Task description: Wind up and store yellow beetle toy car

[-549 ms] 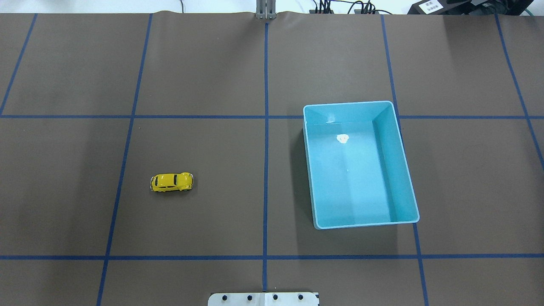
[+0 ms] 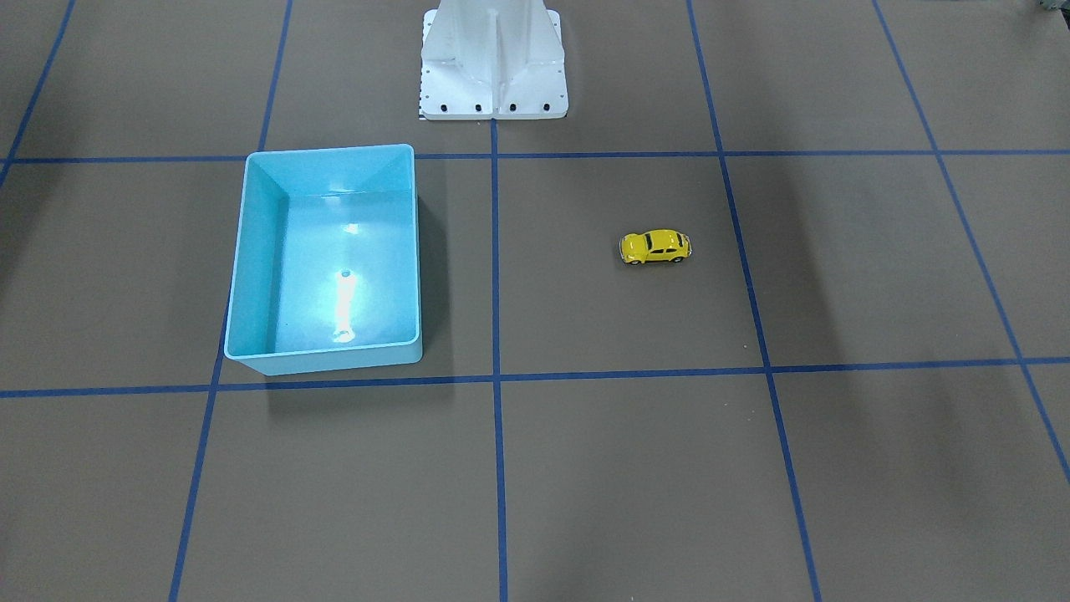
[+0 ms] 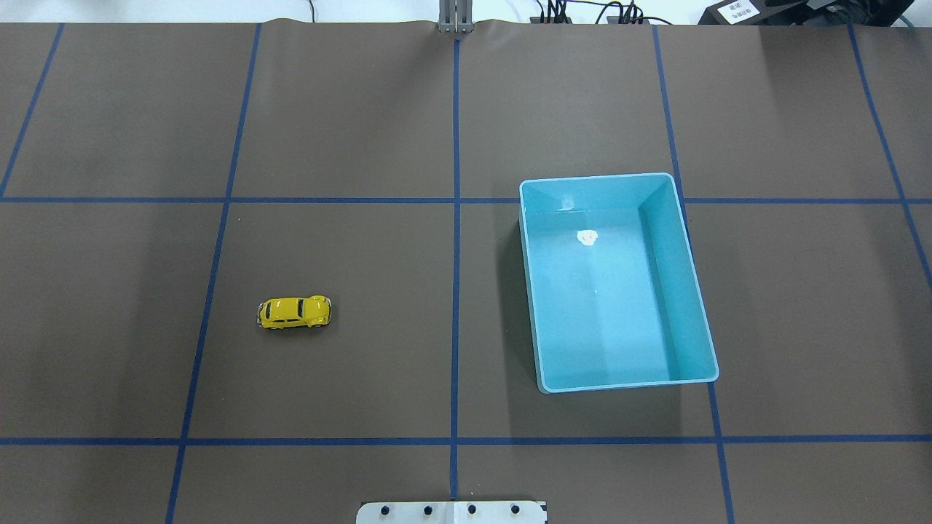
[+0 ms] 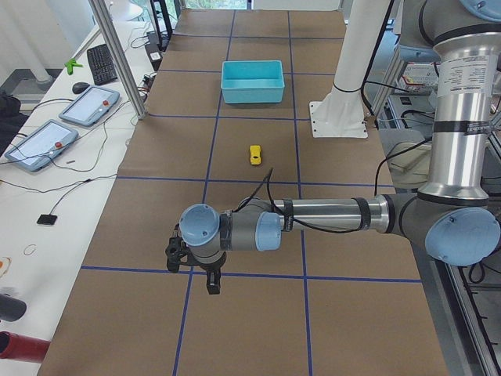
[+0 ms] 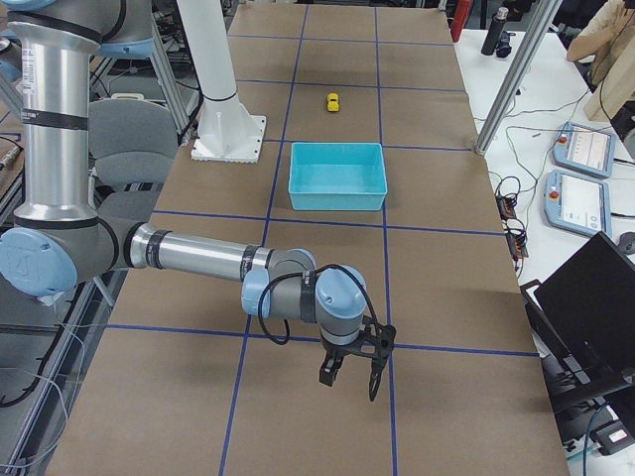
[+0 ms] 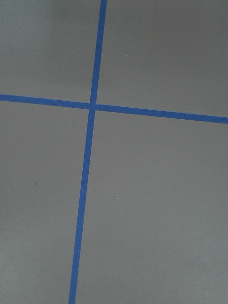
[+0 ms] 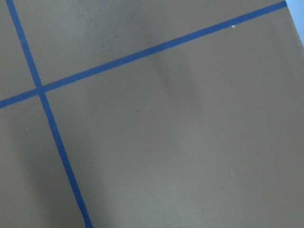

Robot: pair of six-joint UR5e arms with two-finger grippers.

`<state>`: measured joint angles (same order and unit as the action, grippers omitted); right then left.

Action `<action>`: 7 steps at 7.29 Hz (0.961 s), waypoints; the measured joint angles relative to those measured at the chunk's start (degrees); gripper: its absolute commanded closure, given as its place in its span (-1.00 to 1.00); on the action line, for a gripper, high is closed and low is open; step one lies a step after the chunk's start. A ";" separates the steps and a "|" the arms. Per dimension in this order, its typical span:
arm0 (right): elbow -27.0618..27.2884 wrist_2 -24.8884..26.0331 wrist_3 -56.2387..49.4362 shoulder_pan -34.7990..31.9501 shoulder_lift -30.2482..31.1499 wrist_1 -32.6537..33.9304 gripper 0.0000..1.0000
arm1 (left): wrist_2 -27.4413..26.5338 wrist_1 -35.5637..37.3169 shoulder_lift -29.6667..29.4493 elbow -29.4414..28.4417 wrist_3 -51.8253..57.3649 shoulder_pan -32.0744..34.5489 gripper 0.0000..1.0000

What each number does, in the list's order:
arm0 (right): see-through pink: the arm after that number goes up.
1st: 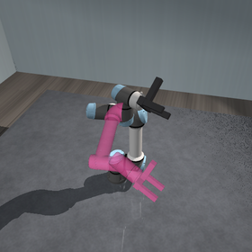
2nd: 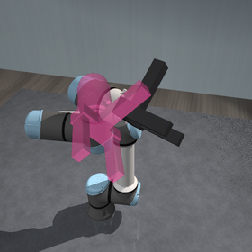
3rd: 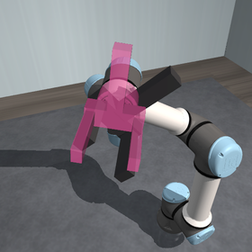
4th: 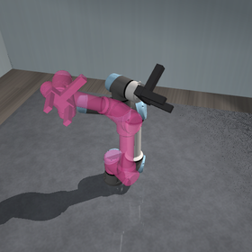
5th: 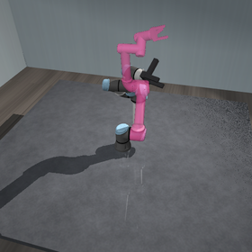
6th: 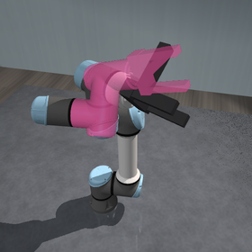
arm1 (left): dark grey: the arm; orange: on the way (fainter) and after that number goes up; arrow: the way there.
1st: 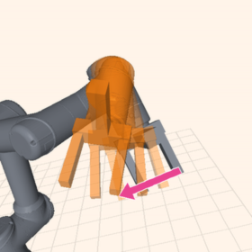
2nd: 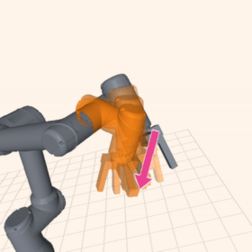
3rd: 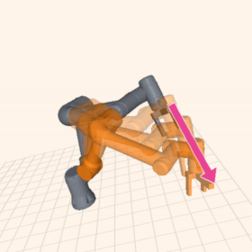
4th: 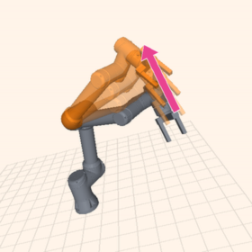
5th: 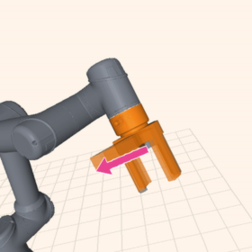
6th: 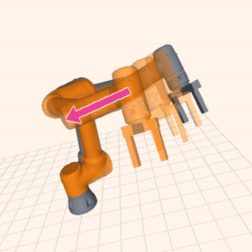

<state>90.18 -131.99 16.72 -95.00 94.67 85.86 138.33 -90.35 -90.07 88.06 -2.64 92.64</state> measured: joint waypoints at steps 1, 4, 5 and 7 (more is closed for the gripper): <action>1.26 -0.39 2.21 1.24 -0.47 0.12 -1.00 | 0.01 0.00 -0.01 -0.01 0.00 0.00 -1.00; 4.09 -0.87 7.12 5.06 -0.66 0.41 -1.00 | -0.15 -0.02 -0.12 -0.05 -0.06 0.00 -1.00; 4.33 -0.98 7.40 5.33 -0.59 0.43 -1.00 | -0.26 -0.04 -0.26 -0.05 -0.17 0.00 -1.00; 4.63 -1.31 7.53 5.49 -0.32 0.44 -1.00 | -0.41 0.13 -1.06 0.05 -0.55 0.00 -1.00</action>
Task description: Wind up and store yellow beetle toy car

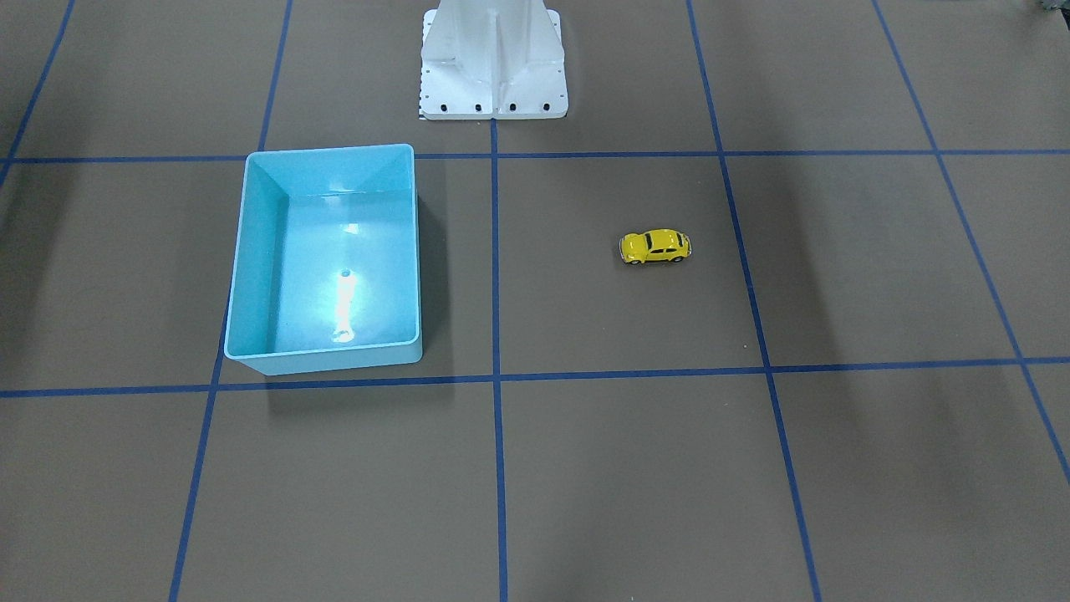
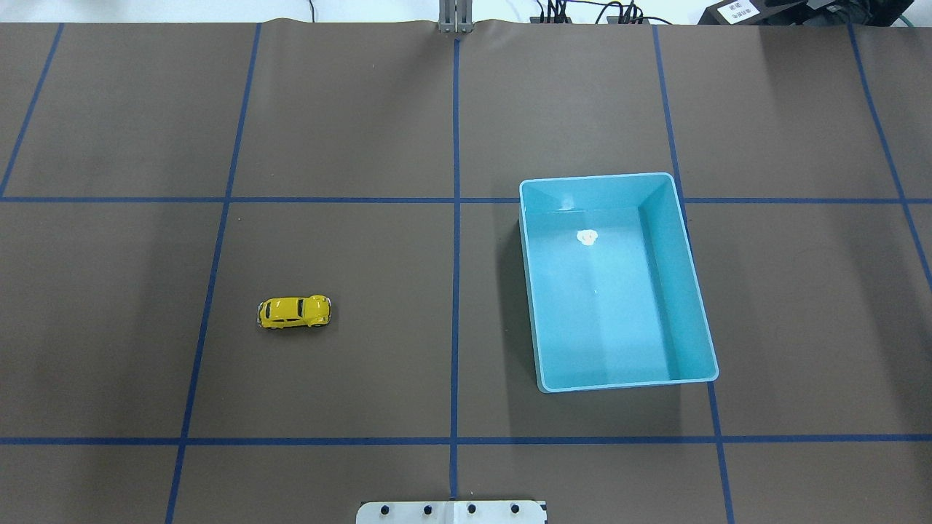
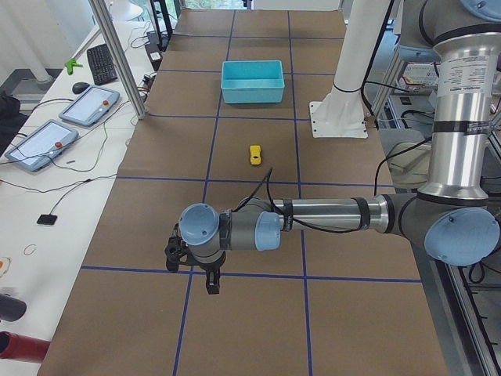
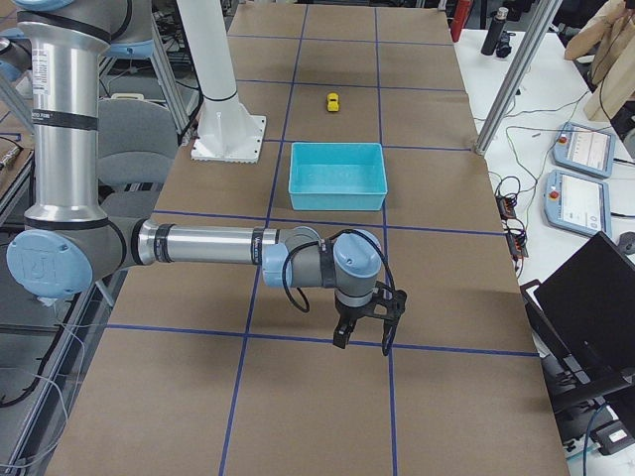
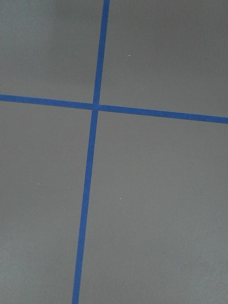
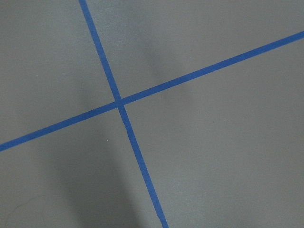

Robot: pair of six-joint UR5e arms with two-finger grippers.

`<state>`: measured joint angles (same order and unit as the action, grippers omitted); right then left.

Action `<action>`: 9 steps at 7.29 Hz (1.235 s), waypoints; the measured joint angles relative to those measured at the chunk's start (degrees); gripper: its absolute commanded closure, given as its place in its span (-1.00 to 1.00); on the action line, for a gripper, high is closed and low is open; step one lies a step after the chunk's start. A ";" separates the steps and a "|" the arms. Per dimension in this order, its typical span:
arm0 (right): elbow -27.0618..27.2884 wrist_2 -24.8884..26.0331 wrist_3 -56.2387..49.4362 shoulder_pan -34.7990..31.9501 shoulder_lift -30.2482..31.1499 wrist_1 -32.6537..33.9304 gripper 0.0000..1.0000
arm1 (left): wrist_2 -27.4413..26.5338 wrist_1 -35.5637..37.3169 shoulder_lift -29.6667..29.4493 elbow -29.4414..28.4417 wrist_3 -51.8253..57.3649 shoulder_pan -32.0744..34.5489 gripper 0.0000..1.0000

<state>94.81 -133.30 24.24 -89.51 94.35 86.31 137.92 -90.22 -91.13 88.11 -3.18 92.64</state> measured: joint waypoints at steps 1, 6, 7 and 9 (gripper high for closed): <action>0.06 -0.05 0.01 0.02 0.13 0.00 -1.00 | -0.06 0.18 -0.60 -0.01 -0.10 0.00 -1.00; 0.57 0.44 -0.08 0.04 0.14 -0.12 -1.00 | -0.38 9.08 -8.55 4.29 -0.24 -3.11 -1.00; 0.81 0.69 -0.46 0.35 0.14 -0.19 -1.00 | -0.94 13.49 -11.89 7.15 -0.24 -5.26 -1.00; 2.02 1.93 -1.96 2.48 0.28 -0.29 -1.00 | -1.60 16.43 -16.43 14.42 -0.09 -11.38 -1.00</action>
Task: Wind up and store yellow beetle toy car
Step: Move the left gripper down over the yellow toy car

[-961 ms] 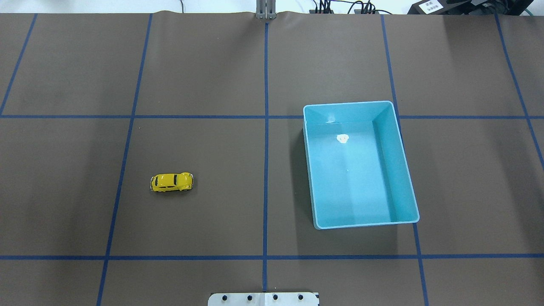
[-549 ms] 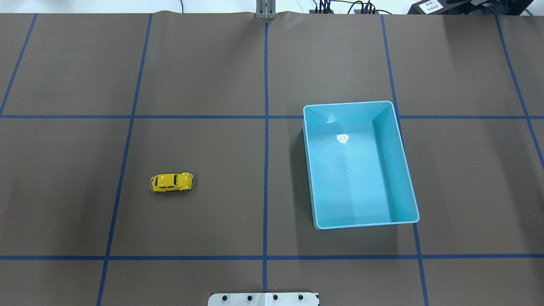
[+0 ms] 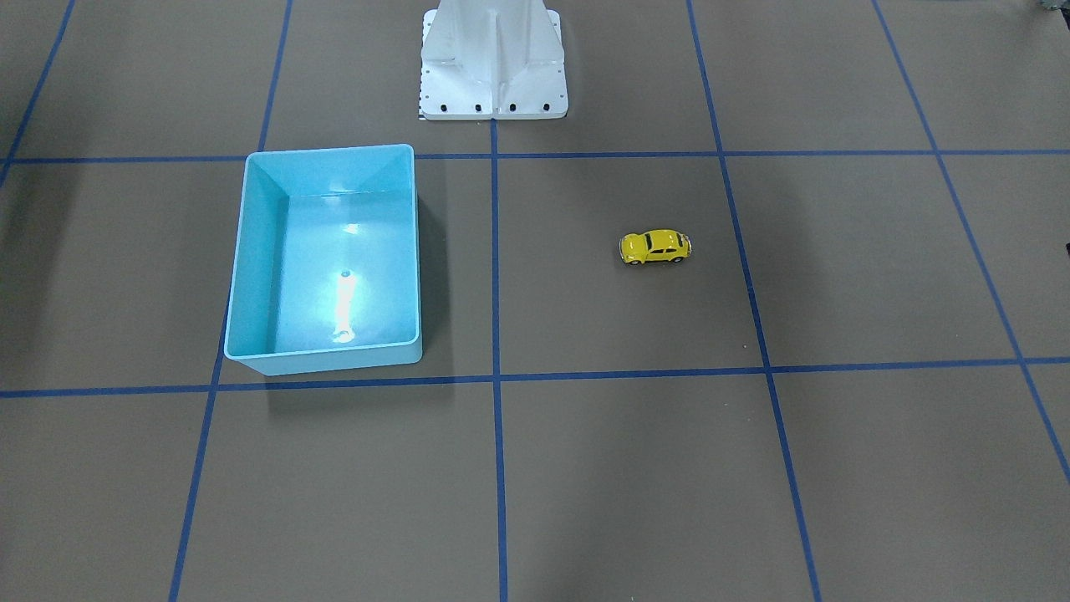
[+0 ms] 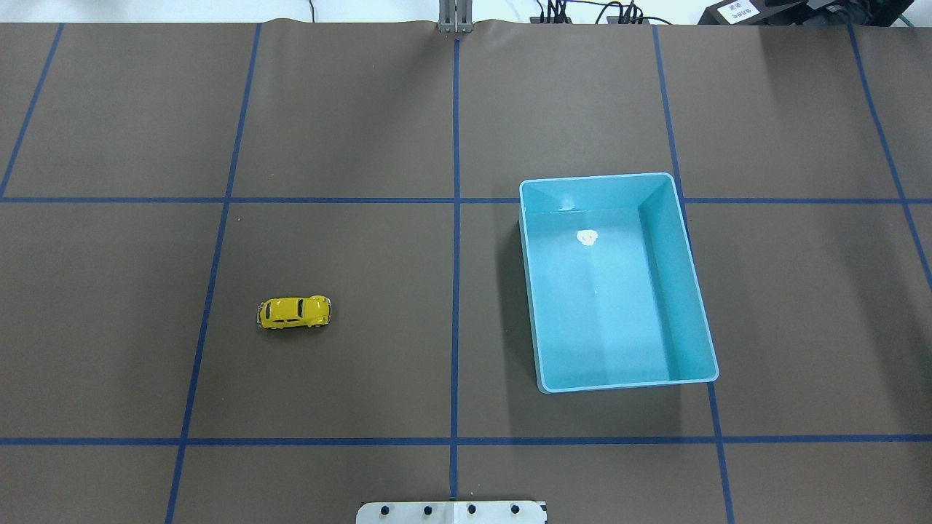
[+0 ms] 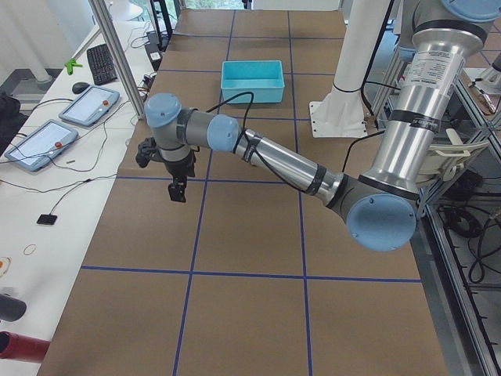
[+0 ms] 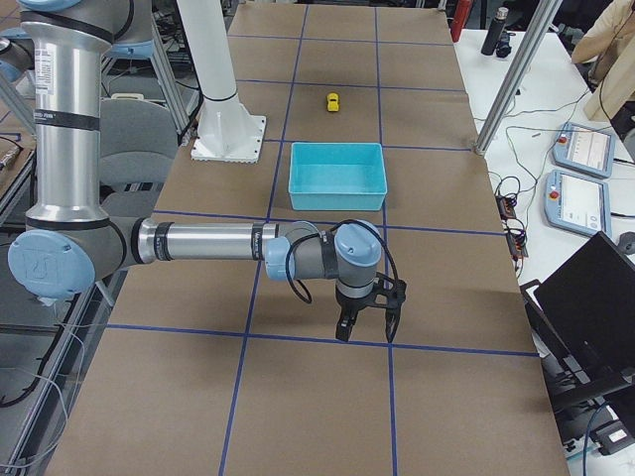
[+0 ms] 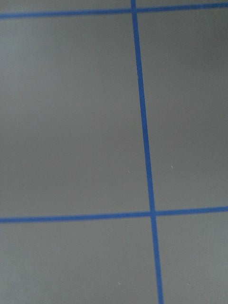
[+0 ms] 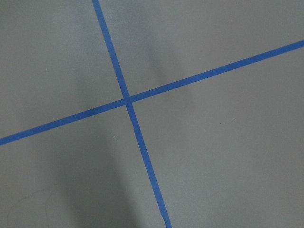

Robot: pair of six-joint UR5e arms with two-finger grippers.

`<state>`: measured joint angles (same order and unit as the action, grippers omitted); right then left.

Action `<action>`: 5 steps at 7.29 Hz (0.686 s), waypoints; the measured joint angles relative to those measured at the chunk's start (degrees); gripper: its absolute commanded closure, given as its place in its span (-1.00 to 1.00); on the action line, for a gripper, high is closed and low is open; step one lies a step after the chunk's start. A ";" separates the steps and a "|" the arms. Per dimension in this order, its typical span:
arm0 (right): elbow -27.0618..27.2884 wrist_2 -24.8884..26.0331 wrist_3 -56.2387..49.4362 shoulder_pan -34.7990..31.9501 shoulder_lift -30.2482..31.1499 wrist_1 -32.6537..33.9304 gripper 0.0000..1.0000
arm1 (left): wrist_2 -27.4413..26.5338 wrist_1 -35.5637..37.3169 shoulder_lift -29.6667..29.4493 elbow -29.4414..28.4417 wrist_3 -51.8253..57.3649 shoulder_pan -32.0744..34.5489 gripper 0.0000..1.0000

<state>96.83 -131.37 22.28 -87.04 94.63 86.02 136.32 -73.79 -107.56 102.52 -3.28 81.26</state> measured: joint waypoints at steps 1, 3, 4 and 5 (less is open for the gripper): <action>0.57 0.47 -3.43 0.54 0.54 0.05 -1.00 | -0.08 0.27 -0.80 4.97 0.23 -4.08 -1.00; 1.40 0.61 -10.74 1.00 1.85 0.24 -1.00 | -0.37 0.54 -1.55 13.76 0.54 -12.33 -1.00; 1.54 0.46 -11.92 1.18 1.92 0.27 -1.00 | -1.27 0.66 -2.46 16.52 0.60 -17.58 -1.00; 1.57 0.29 -12.28 1.53 1.83 0.28 -1.00 | -3.70 0.79 -3.18 19.05 0.73 -22.44 -1.00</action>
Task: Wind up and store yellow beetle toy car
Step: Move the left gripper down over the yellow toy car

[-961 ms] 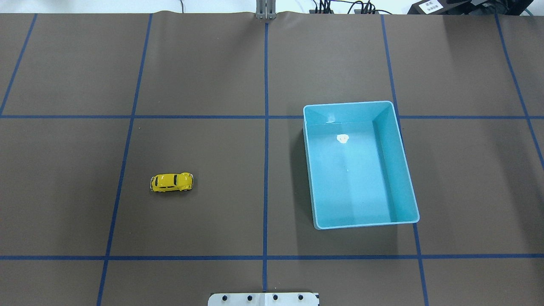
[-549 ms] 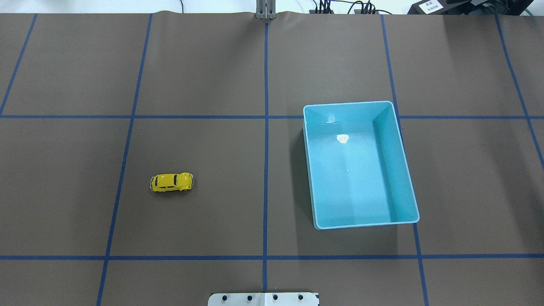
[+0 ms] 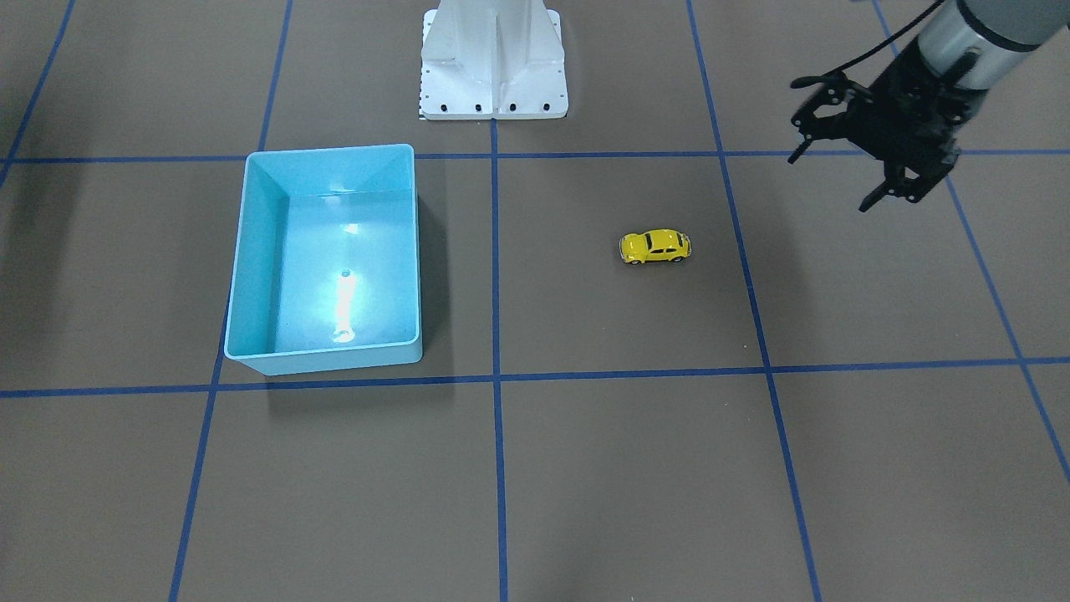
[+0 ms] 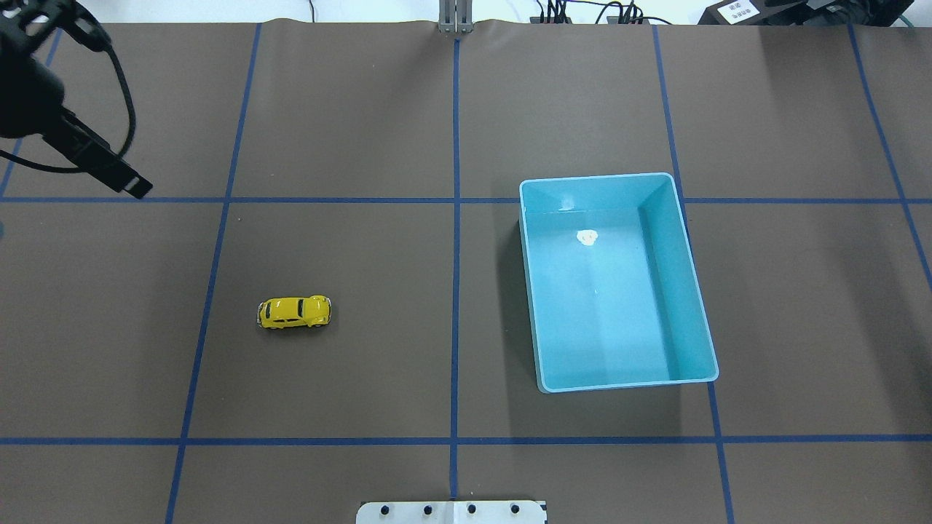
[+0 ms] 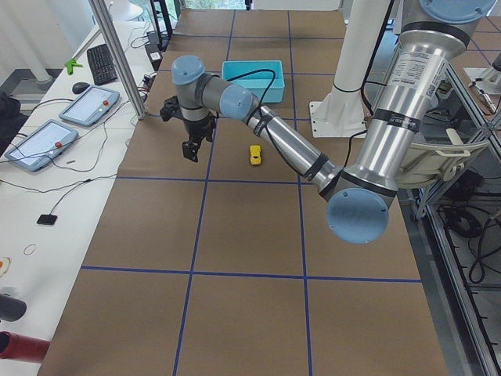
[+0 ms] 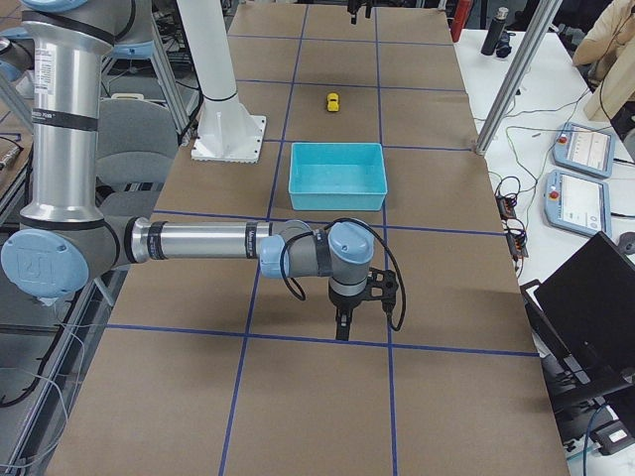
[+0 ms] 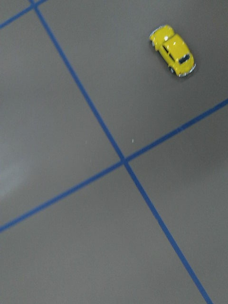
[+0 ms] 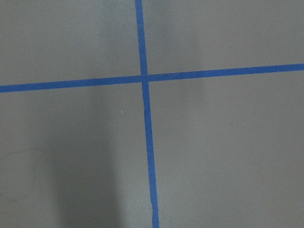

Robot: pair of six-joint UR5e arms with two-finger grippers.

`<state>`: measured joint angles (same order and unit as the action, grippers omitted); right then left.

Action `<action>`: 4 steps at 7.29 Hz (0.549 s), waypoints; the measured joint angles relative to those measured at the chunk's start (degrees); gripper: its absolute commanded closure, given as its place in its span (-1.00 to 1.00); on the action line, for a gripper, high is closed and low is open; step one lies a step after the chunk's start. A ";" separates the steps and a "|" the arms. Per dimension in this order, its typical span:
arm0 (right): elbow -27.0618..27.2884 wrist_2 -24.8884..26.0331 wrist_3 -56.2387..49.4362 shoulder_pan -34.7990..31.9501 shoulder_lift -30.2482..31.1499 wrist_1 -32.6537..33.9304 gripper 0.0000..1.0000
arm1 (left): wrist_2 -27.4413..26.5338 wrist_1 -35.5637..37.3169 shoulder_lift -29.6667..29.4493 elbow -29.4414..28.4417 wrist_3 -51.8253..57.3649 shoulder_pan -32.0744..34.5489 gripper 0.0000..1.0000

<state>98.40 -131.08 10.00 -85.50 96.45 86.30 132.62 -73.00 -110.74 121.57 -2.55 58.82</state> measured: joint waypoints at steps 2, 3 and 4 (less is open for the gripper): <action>0.02 0.11 -0.13 1.21 -0.03 0.04 -1.00 | -7.17 0.05 -0.57 4.00 2.17 -8.75 -1.00; -0.16 -0.10 0.07 1.44 0.30 0.01 -1.00 | -9.63 0.00 -0.75 4.83 4.86 -11.80 -1.00; -0.33 -0.64 0.44 1.72 0.40 -0.02 -1.00 | -12.36 -0.02 -0.87 5.38 8.74 -14.37 -1.00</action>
<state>98.07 -131.72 10.44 -83.78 96.86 86.28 120.26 -73.02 -111.62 126.95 6.19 44.45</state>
